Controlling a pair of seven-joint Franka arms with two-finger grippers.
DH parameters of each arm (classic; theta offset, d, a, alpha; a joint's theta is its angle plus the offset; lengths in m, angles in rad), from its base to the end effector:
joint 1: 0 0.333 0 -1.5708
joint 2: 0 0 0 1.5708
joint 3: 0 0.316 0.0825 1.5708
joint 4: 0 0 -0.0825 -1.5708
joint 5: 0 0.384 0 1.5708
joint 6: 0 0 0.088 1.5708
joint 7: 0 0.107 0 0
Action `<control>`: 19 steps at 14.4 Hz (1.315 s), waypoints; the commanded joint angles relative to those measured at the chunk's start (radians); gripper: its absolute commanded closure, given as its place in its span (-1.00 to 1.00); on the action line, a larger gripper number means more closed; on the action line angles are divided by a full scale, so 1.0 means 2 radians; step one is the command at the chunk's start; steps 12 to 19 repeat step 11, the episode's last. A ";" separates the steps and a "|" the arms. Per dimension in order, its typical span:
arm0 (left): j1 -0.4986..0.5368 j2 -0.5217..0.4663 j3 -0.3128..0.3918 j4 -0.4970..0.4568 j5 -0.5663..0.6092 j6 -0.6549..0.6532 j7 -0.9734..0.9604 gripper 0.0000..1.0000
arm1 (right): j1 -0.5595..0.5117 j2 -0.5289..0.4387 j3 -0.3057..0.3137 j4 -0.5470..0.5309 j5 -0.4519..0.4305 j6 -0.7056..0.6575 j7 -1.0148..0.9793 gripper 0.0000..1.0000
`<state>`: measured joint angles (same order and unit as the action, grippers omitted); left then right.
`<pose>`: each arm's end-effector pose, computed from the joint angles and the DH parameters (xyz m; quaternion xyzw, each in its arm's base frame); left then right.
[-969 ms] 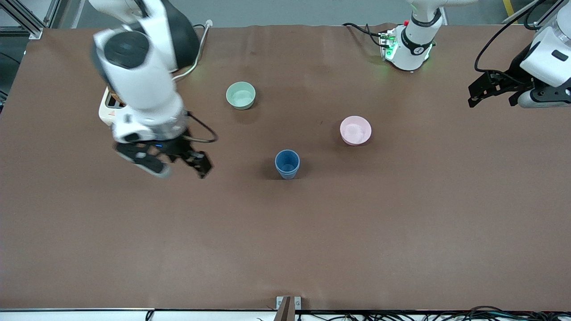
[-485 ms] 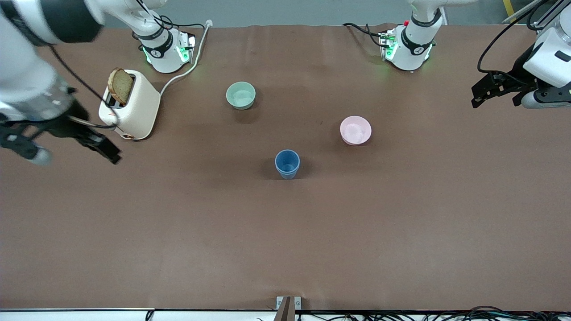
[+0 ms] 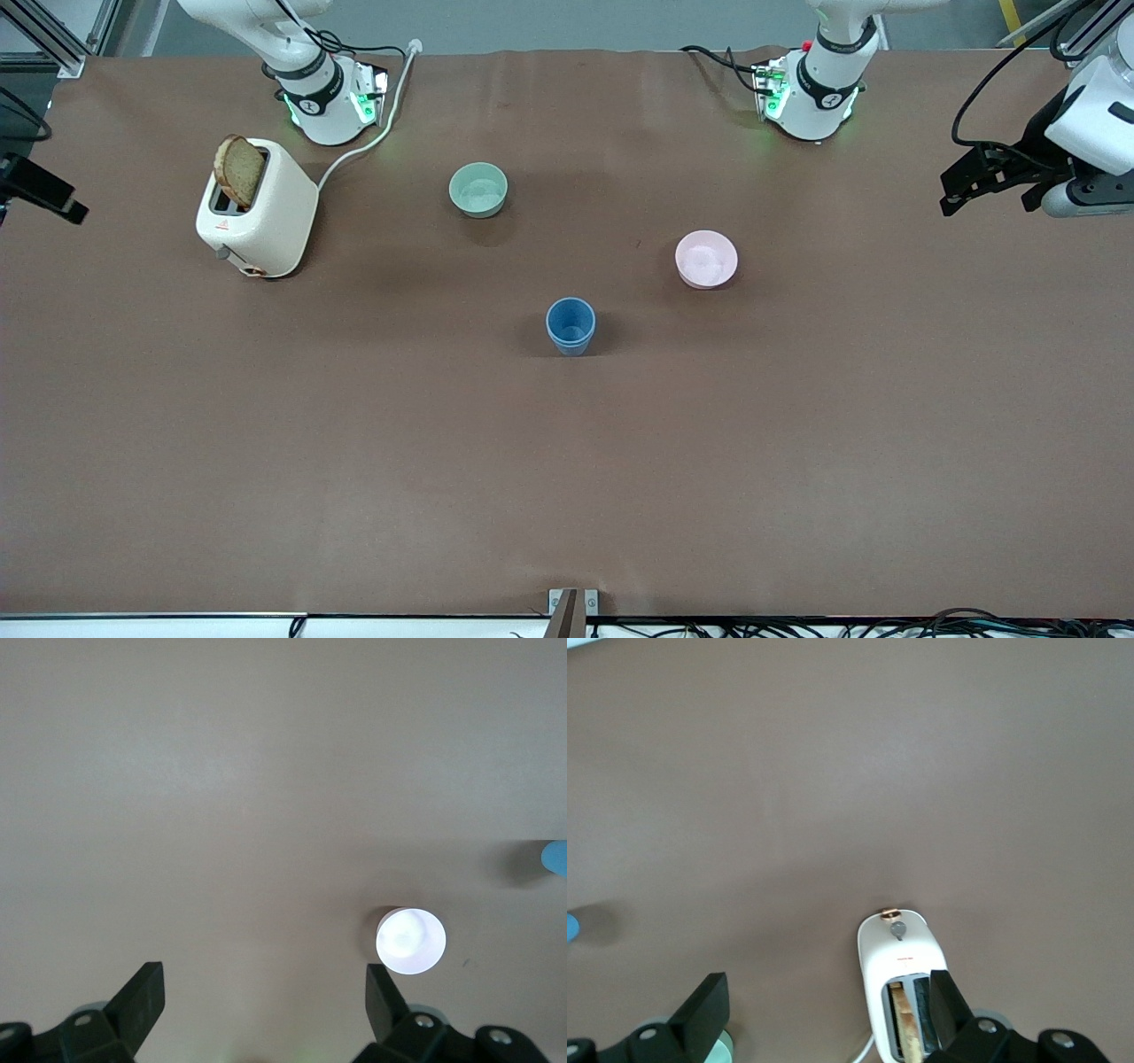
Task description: Stack blue cups with both arms
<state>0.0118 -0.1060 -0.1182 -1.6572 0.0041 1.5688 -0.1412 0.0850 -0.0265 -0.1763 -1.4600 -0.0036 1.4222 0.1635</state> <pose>0.5177 -0.0584 0.6401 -0.9998 -0.0177 -0.0094 0.0072 0.5277 -0.0503 0.6771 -0.9919 0.1273 0.0059 0.0003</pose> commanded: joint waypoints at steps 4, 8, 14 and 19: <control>0.003 0.002 -0.001 0.008 0.008 0.003 0.009 -1.00 | -0.013 -0.003 0.018 -0.015 0.012 0.023 -0.008 -1.00; 0.003 0.003 0.000 0.013 0.009 0.003 0.022 -1.00 | -0.012 -0.004 0.021 -0.015 0.012 0.022 -0.008 -1.00; 0.003 0.007 0.001 0.019 0.009 0.003 0.019 -1.00 | -0.011 -0.004 0.021 -0.015 0.012 0.021 -0.008 -1.00; 0.003 0.007 0.001 0.019 0.009 0.003 0.019 -1.00 | -0.011 -0.004 0.021 -0.015 0.012 0.021 -0.008 -1.00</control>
